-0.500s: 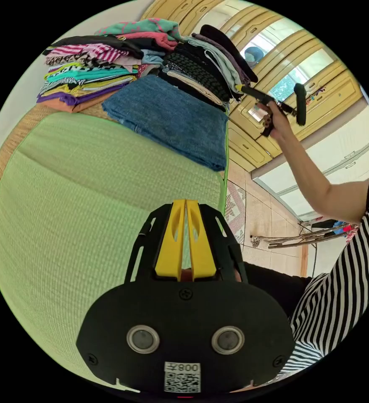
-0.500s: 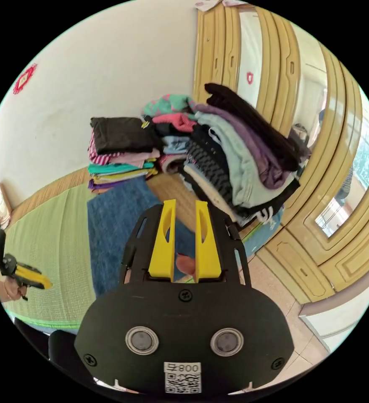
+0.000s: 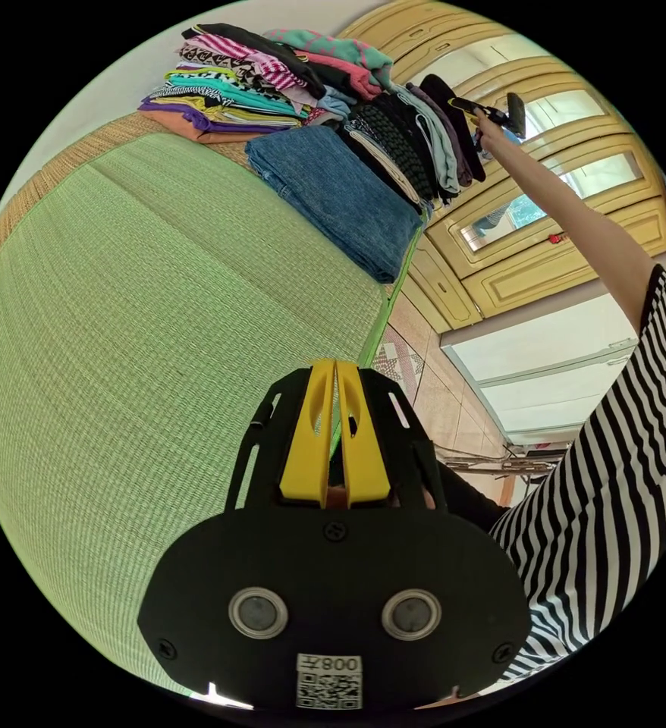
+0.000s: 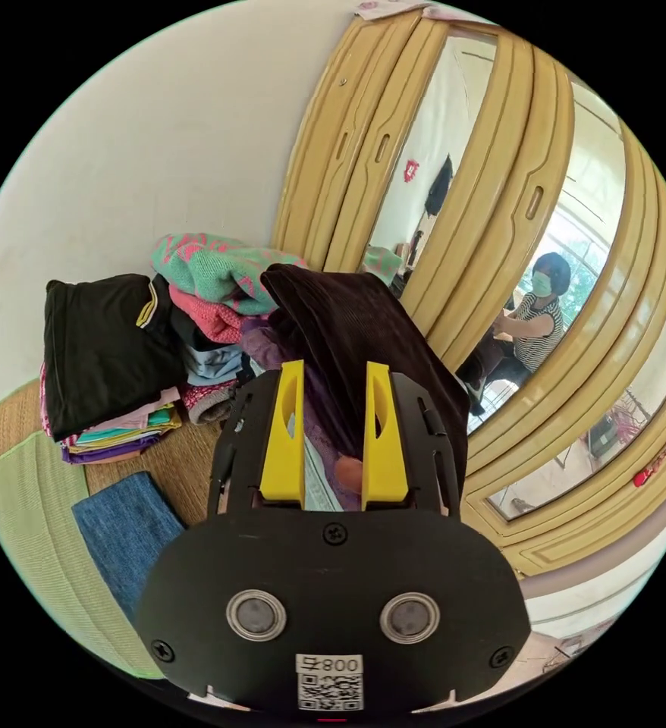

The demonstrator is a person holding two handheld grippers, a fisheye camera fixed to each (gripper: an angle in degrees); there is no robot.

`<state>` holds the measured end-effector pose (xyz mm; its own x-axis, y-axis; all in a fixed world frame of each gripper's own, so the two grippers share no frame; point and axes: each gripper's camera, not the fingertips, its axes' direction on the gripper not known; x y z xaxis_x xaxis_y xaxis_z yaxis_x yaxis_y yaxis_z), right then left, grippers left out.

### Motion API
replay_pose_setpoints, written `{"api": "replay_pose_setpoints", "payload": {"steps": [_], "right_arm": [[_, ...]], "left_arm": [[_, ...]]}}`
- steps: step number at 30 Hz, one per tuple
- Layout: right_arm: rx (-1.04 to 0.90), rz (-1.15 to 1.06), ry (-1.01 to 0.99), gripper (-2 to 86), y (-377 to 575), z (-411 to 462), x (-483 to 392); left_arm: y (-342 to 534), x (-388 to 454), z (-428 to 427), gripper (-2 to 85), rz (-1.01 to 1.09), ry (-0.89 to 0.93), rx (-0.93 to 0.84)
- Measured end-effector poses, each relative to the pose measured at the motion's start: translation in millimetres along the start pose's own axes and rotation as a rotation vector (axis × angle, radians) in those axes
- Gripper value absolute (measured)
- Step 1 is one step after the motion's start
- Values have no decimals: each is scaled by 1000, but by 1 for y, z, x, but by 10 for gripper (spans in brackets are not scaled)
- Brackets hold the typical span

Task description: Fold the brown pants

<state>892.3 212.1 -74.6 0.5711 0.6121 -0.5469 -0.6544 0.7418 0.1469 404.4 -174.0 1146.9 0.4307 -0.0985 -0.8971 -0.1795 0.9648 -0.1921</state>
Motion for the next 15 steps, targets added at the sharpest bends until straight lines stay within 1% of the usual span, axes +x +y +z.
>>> {"api": "replay_pose_setpoints", "payload": {"steps": [5,9,12,14,15], "right_arm": [[-15,-37,39,99,3,-2,0],[-27,-14,47,86,14,-3,6],[-15,68,-47,65,28,-13,28],[-5,176,-199,55,45,-21,57],[0,199,-233,53,49,-24,64]], "left_arm": [[9,35,-31,1,-36,18,-37],[16,62,-51,0,-59,45,-60],[22,91,-73,0,-45,45,-79],[27,115,-92,0,-28,39,-85],[28,120,-98,0,-26,38,-85]]}}
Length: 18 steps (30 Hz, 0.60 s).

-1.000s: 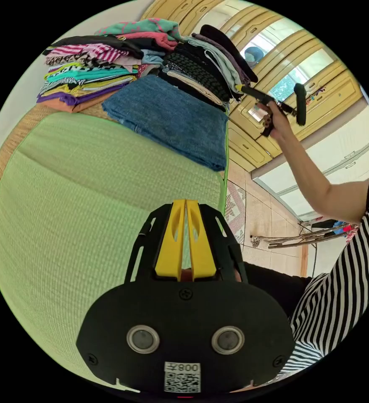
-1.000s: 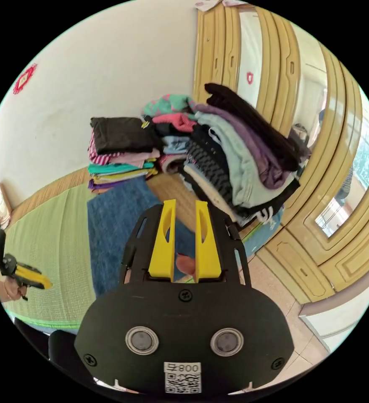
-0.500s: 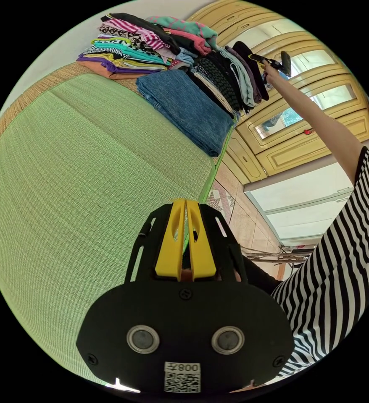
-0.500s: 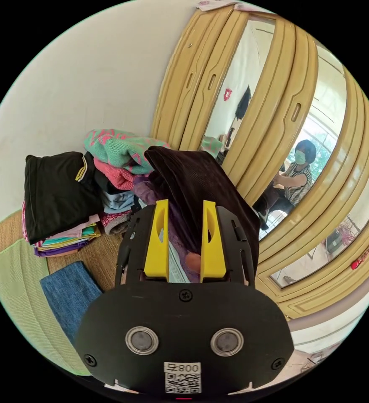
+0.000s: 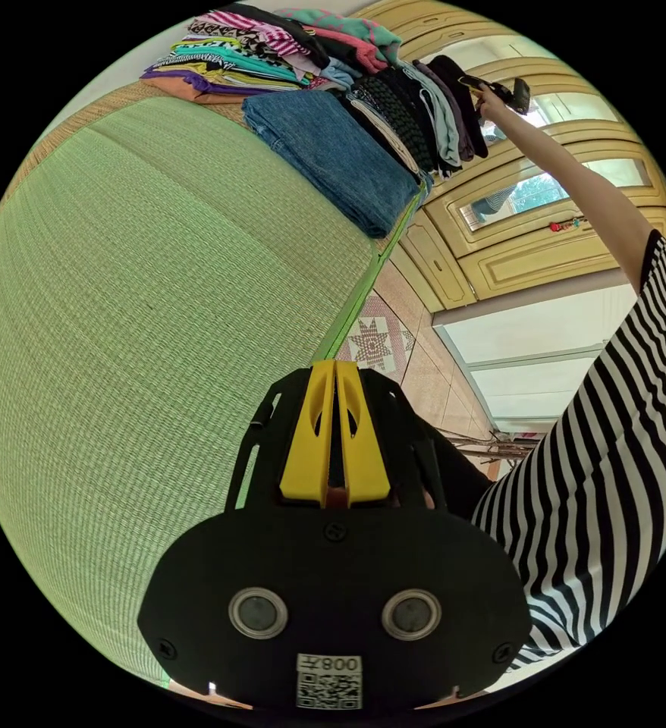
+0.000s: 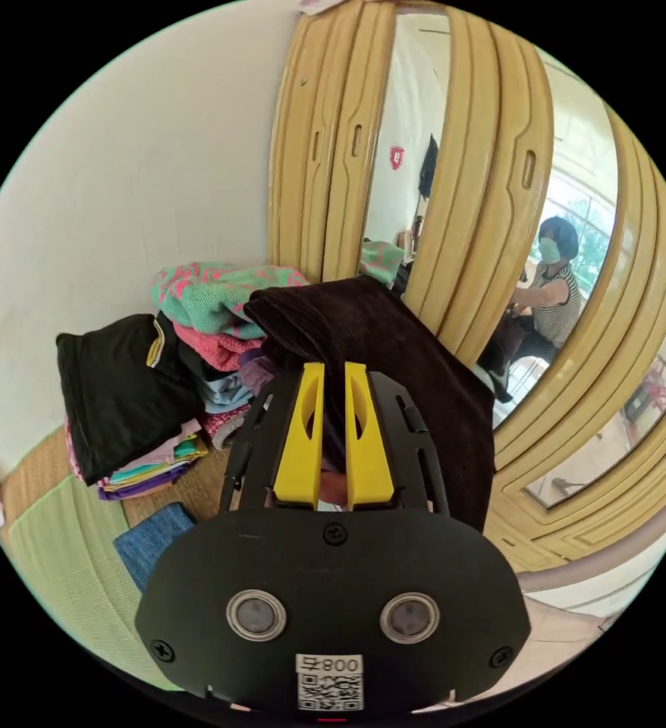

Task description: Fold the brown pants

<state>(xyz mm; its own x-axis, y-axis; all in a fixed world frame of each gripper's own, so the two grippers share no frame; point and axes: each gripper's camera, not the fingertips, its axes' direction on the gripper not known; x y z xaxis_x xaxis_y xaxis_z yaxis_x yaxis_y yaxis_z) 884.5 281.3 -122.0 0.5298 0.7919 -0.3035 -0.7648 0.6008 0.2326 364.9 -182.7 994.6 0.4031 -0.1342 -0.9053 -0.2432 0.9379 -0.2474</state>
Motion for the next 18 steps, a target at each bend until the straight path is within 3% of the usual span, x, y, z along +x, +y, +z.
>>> {"api": "replay_pose_setpoints", "payload": {"steps": [7,18], "right_arm": [[169,163,-309,39,48,-83,67],[395,-10,-660,32,75,-246,41]], "left_arm": [[20,72,-65,0,19,15,33],[58,207,-212,4,99,-28,264]]}}
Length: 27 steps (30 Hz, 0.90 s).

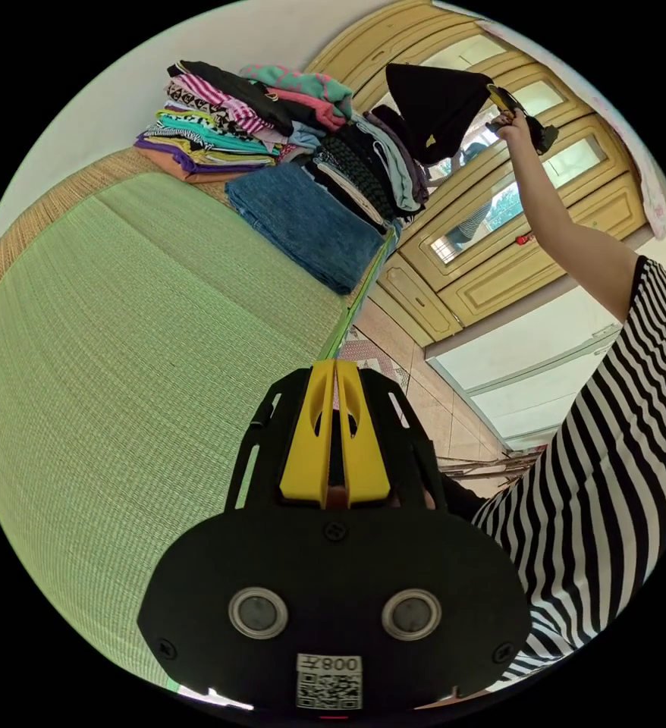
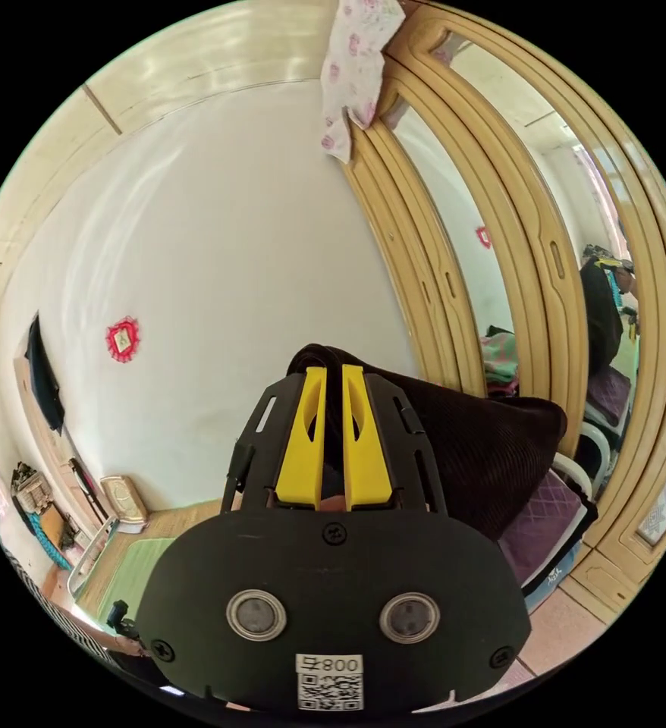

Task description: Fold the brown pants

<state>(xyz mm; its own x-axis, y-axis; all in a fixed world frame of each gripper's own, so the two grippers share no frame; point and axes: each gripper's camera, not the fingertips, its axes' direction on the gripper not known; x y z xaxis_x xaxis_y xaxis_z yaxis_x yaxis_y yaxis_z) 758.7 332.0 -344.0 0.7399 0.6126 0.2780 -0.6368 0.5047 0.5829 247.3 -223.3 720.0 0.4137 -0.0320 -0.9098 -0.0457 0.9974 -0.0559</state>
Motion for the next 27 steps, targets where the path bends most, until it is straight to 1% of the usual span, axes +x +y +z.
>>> {"api": "replay_pose_setpoints", "payload": {"steps": [3,5,9,11,14,18,20,25,27], "right_arm": [[35,-64,-111,31,-11,-22,-47],[44,-82,-228,30,-17,-34,-79],[57,-101,-321,29,-16,-47,-127],[64,-92,-408,29,-10,-55,-152],[35,-88,-464,28,1,-60,-185],[-35,-62,-584,27,29,-57,-220],[-81,-51,-708,27,58,-52,-247],[-229,-50,-920,26,126,-31,-319],[-290,-49,-995,26,152,-21,-351]], "left_arm": [[-1,33,-63,9,4,5,131],[-1,61,-120,18,31,-2,248],[6,110,-208,41,87,-54,407],[17,146,-264,52,136,-83,493],[39,189,-329,63,176,-153,576],[72,228,-392,75,154,-219,629],[95,246,-428,92,114,-218,647],[152,270,-499,132,-1,-211,731],[172,276,-520,140,-47,-198,731]]}}
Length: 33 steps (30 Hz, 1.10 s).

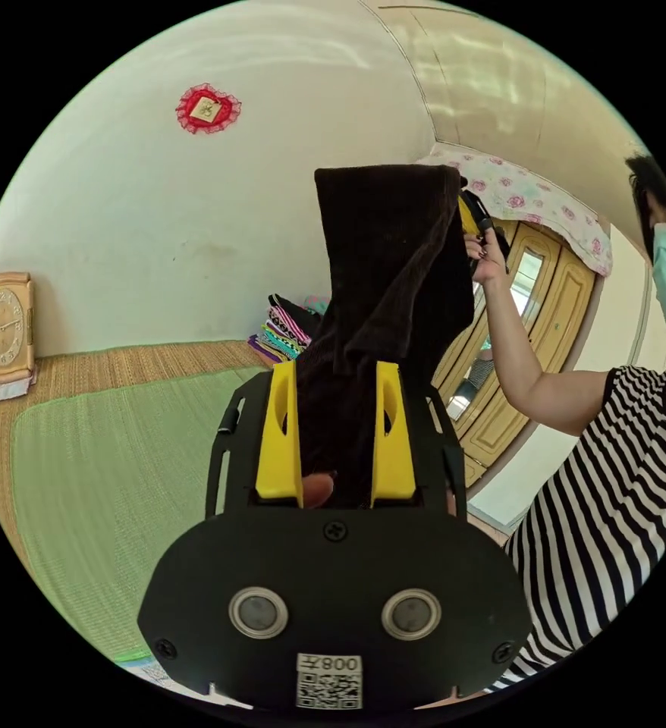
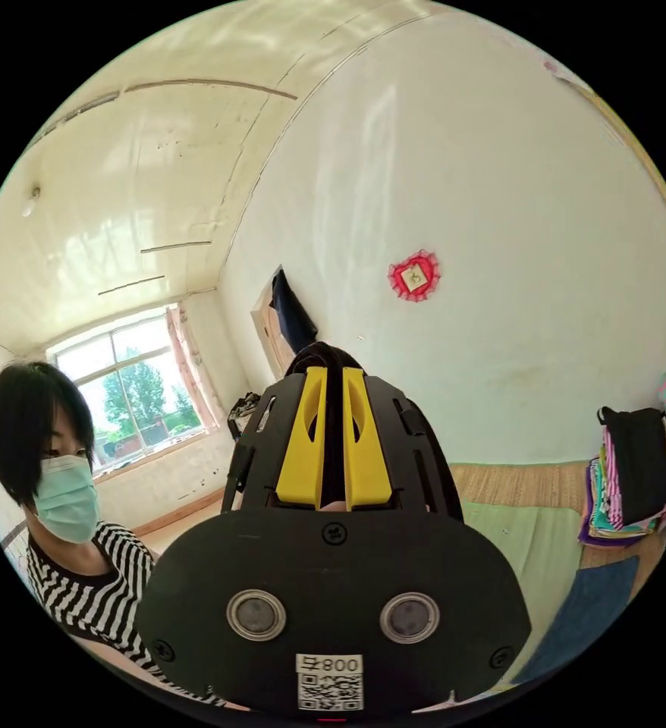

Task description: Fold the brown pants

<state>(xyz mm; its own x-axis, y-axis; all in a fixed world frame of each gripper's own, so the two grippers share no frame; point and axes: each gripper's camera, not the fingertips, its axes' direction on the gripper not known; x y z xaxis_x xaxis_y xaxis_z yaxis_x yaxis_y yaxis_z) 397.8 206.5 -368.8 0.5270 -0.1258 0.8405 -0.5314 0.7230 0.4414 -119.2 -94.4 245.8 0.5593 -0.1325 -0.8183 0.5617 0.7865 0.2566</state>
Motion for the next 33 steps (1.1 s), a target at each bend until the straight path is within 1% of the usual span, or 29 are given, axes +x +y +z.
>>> {"api": "replay_pose_setpoints", "payload": {"steps": [2,6,8,12,16,24,26,30,33], "right_arm": [[-80,-5,-88,26,21,52,-14],[-211,-71,-157,26,44,122,-44],[-289,-120,-179,26,54,161,-61],[-355,-158,-213,26,63,204,-76],[-377,-172,-224,26,63,243,-79],[-282,-138,-272,27,32,318,-63],[-217,-126,-291,28,17,331,-54],[-103,-90,-297,31,1,320,-18],[-18,-17,-220,35,7,284,47]], "left_arm": [[4,1,-35,142,-56,-24,-2],[7,2,-85,132,-133,-48,33],[6,6,-115,106,-167,-61,61],[1,10,-155,70,-226,-73,110],[-9,14,-209,32,-276,-115,211],[-68,13,-318,13,-271,-280,361],[-99,13,-355,12,-238,-370,395],[-148,15,-391,11,-181,-452,411],[-186,13,-390,11,-119,-466,369]]}}
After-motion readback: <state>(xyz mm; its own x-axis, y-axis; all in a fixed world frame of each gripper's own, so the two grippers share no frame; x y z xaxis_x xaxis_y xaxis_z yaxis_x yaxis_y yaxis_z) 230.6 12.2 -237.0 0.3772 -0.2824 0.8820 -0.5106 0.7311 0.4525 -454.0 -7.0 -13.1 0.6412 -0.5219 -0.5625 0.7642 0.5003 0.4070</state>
